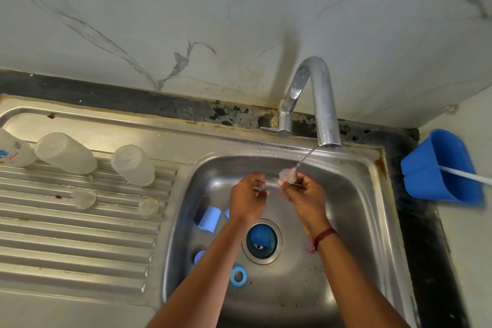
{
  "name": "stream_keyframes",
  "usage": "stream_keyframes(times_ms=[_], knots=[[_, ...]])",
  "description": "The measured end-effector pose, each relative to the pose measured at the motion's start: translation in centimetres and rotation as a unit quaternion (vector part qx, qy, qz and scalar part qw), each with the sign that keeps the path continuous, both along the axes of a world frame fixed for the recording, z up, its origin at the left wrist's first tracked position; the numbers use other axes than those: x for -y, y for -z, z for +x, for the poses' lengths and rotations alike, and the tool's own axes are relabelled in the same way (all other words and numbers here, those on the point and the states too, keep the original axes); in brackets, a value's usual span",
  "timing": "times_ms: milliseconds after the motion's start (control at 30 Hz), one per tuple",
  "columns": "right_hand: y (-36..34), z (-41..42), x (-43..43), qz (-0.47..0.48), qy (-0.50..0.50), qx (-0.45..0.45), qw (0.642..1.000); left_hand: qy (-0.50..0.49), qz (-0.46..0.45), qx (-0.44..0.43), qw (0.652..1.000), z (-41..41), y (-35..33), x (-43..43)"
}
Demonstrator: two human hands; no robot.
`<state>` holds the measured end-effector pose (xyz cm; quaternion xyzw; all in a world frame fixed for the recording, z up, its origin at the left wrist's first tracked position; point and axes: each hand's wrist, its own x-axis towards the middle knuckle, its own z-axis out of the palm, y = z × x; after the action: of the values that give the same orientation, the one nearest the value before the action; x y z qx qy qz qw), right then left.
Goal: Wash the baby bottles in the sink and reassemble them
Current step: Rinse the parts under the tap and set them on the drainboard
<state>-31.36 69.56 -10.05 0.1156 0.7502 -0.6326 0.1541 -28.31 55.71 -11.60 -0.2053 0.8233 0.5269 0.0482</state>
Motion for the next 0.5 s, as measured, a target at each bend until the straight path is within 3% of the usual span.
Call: stream_keyframes(times_ms=[100, 200, 400, 500], knots=[[0.4, 0.4, 0.3, 0.045, -0.066, -0.008, 0.997, -0.034, 0.028, 0.030, 0.999, 0.3, 0.3, 0.9], [0.7, 0.5, 0.4, 0.032, -0.038, -0.007, 0.999, -0.041, 0.056, 0.031, 0.997, 0.8, 0.3, 1.1], [0.4, 0.5, 0.6, -0.002, -0.064, -0.005, 0.998, -0.049, 0.278, 0.044, 0.958, 0.5, -1.0, 0.7], [-0.1, 0.1, 0.5, 0.035, -0.101, -0.031, 0.994, -0.034, 0.313, 0.050, 0.948, 0.2, -1.9, 0.0]])
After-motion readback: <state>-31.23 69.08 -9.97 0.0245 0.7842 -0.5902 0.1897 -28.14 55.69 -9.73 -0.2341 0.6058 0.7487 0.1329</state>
